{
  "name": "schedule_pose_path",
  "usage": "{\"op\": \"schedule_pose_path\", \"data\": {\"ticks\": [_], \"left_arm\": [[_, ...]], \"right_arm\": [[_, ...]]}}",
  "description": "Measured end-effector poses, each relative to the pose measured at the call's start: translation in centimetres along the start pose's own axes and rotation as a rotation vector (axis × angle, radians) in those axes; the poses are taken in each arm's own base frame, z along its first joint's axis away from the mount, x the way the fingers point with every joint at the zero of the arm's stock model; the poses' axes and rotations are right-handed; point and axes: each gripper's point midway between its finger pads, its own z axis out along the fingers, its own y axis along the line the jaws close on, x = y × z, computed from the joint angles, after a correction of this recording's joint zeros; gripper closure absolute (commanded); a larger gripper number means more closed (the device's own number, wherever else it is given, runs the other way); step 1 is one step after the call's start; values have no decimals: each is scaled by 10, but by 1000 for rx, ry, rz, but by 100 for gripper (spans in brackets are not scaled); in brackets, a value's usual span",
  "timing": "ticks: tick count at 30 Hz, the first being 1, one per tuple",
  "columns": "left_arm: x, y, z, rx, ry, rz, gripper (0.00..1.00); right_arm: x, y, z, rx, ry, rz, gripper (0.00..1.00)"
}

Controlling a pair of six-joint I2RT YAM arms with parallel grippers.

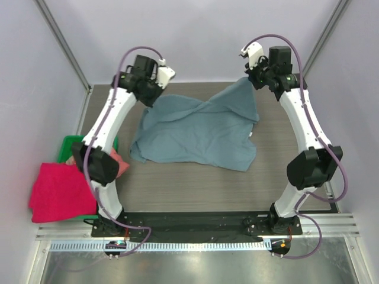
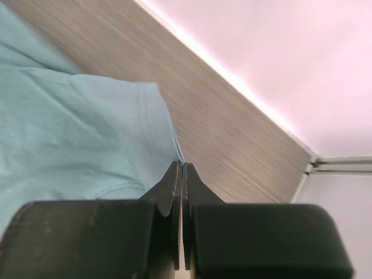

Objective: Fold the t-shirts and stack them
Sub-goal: Flatten the tshirt out

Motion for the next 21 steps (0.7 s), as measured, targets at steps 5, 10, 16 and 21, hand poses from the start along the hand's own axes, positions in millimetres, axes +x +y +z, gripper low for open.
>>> {"op": "schedule_pose_path", "data": {"ticks": [5,10,16,21], "left_arm": [[-8,13,-88,-99,-142,24,100],[11,-7,-148,-105,-222,42,100],[30,-22,-195,-100,-312,70,100],[34,-24,-202,-120,-354,112,100]], "right_arm": [[-35,-6,-81,87,-88,-32,99],[-76,0,-213,210,-254,-72,99],[-100,2,-306,322,-372,-100,99],[-86,-9,-284,365,-315,-122,99]]}}
